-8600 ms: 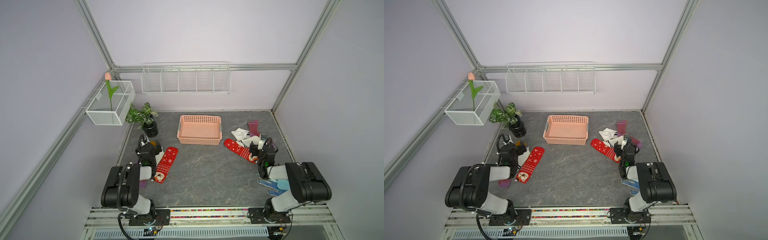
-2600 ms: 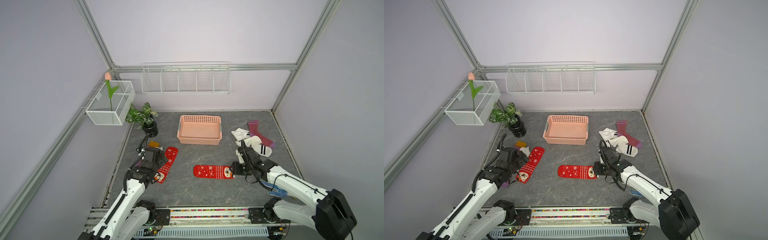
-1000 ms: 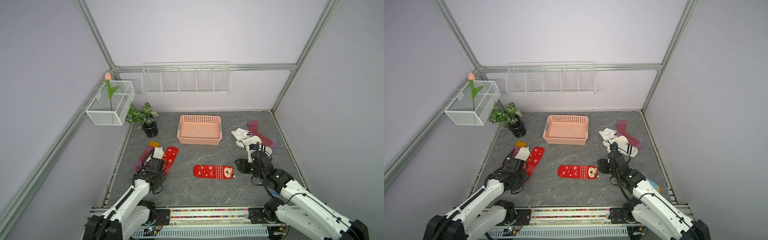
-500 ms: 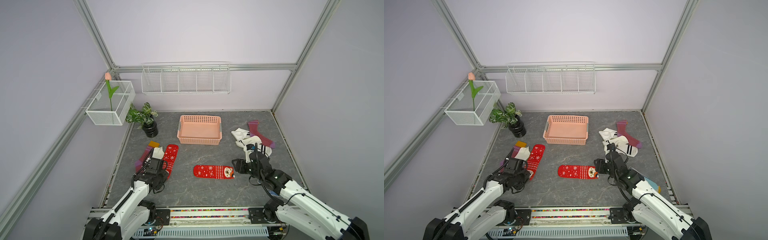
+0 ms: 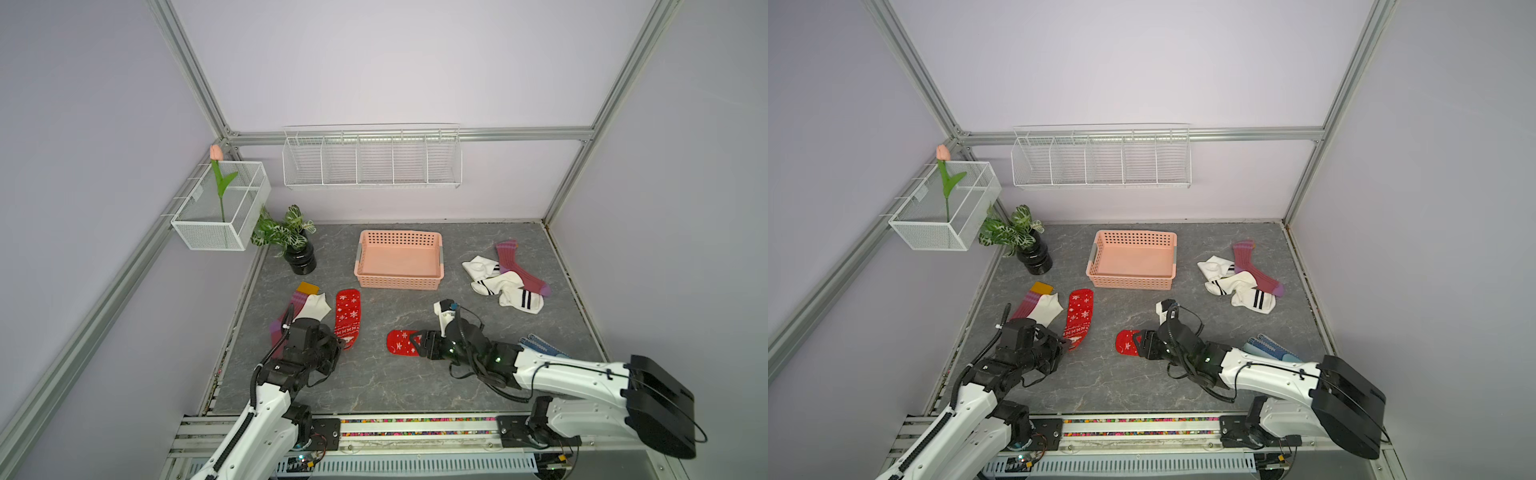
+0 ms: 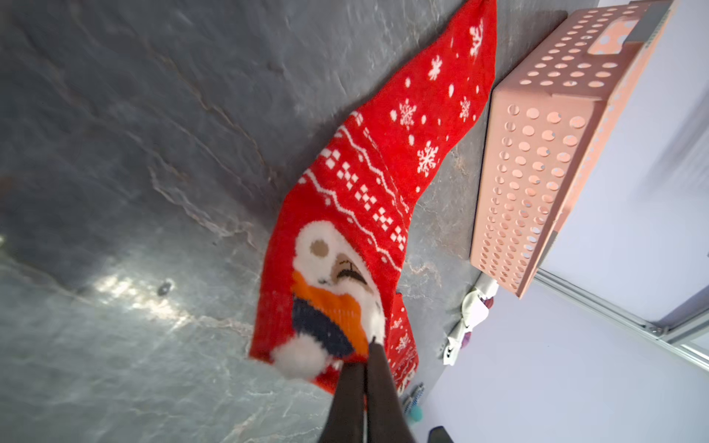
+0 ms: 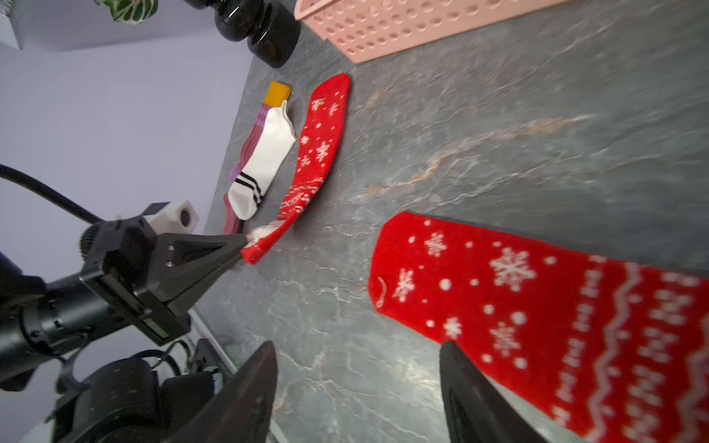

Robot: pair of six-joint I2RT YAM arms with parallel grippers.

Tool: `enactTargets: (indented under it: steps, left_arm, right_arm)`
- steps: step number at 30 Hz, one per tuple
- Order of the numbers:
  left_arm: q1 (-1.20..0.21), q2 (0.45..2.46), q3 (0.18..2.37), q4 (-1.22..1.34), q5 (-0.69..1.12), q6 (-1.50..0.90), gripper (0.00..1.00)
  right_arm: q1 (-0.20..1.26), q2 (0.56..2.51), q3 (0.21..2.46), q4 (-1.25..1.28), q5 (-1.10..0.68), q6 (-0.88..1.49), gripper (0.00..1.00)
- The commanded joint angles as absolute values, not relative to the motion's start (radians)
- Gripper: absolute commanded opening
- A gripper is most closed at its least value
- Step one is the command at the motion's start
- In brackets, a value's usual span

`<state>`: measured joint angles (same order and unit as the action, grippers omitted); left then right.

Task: Place the socks together as a pair
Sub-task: Pick up the sock from the center of the board.

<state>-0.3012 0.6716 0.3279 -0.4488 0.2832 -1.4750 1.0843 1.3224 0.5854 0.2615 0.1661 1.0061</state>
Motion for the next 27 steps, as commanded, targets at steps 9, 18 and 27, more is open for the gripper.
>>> enactTargets:
  steps: [9, 18, 27]
  left_arm:
    - [-0.299, 0.588, 0.384, -0.454, 0.319, -1.594, 0.00]
    - [-0.299, 0.564, 0.384, -0.449, 0.339, -1.610, 0.00]
    - [-0.299, 0.550, 0.380, -0.465, 0.342, -1.604, 0.00]
  right_arm:
    - [1.142, 1.705, 0.804, 0.617, 0.149, 1.332, 0.69]
    - [1.142, 1.879, 0.978, 0.578, 0.086, 1.467, 0.70]
    - [1.142, 1.961, 1.022, 0.519, 0.039, 1.628, 0.70]
